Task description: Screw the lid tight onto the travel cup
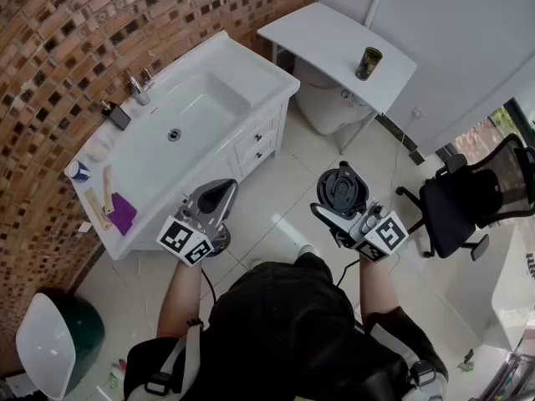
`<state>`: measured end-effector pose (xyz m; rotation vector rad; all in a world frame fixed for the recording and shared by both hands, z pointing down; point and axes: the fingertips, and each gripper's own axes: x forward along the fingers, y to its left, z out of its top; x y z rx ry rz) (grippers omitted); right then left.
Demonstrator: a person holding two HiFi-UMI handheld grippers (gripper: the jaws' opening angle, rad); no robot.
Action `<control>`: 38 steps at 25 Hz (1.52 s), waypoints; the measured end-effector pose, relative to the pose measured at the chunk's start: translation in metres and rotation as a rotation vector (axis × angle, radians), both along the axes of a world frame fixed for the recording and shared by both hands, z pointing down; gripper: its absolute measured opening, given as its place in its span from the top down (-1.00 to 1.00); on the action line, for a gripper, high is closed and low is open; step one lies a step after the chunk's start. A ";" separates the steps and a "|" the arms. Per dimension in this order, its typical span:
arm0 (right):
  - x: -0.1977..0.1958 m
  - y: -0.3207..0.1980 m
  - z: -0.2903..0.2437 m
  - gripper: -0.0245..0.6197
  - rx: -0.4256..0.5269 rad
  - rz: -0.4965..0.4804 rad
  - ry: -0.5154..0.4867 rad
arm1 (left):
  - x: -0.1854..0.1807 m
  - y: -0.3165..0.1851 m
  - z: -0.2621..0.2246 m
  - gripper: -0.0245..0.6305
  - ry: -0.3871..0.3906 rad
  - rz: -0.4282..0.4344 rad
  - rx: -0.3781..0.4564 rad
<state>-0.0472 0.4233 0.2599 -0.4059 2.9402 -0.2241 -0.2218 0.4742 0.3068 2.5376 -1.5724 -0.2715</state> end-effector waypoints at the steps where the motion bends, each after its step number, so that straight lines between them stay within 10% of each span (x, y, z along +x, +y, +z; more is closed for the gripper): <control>1: -0.001 -0.002 0.000 -0.59 0.002 0.001 -0.005 | -0.001 -0.003 0.000 0.92 -0.007 0.003 -0.001; 16: 0.064 -0.081 0.005 -0.59 0.027 0.058 -0.029 | 0.075 -0.092 -0.015 0.92 -0.054 0.088 0.034; 38: 0.208 -0.066 0.004 -0.60 0.048 0.470 0.024 | 0.215 -0.165 0.001 0.92 -0.033 0.486 0.032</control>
